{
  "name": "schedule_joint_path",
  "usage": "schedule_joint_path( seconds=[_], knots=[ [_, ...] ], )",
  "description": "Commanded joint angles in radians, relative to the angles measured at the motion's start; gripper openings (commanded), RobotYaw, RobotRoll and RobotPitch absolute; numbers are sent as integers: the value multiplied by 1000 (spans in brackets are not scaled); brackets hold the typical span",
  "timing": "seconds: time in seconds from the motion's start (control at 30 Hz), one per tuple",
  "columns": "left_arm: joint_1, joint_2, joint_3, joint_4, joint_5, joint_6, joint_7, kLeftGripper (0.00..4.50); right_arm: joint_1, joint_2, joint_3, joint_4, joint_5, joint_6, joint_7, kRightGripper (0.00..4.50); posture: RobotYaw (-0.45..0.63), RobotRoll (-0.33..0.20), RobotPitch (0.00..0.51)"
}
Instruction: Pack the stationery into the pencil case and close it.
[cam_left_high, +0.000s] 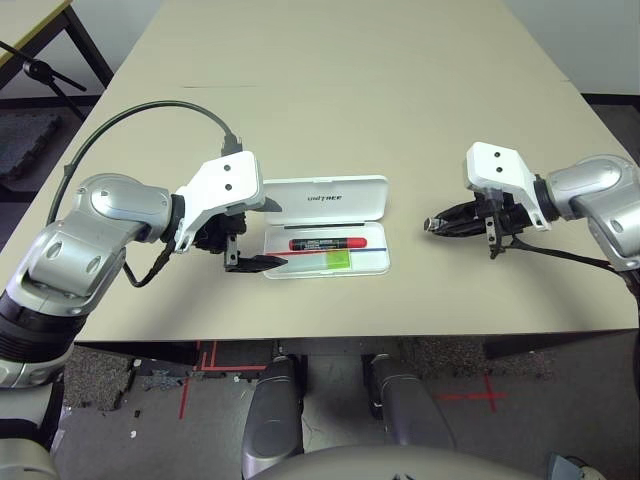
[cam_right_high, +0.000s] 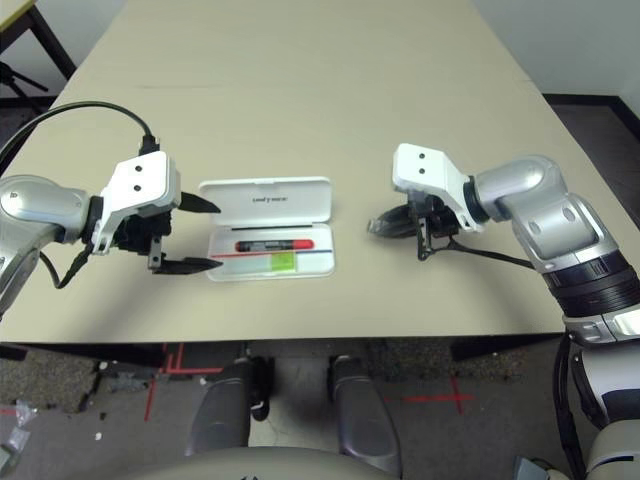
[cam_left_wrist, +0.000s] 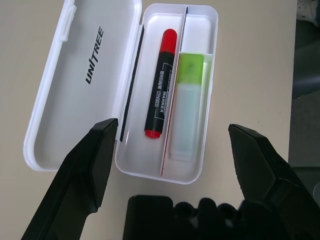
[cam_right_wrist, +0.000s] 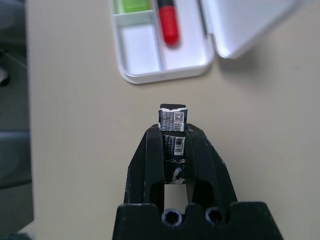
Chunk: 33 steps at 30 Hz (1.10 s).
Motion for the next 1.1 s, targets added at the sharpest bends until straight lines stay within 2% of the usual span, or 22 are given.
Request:
schedule_joint_path(
  seconds=[0.03, 0.67, 1.1],
  knots=[
    [13, 13, -4, -15, 10, -5, 3, 4500, -1, 20, 23, -27, -17, -10, 15, 300, -3, 0, 164],
    [27, 18, -7, -23, 38, -7, 7, 4500, -37, 222, 123, -68, -146, -4, -86, 300, 26, 0, 160],
    [44, 28, 6, -43, 31, 11, 20, 4500, -48, 286, 144, -37, -180, -36, -94, 300, 43, 0, 163]
  ],
)
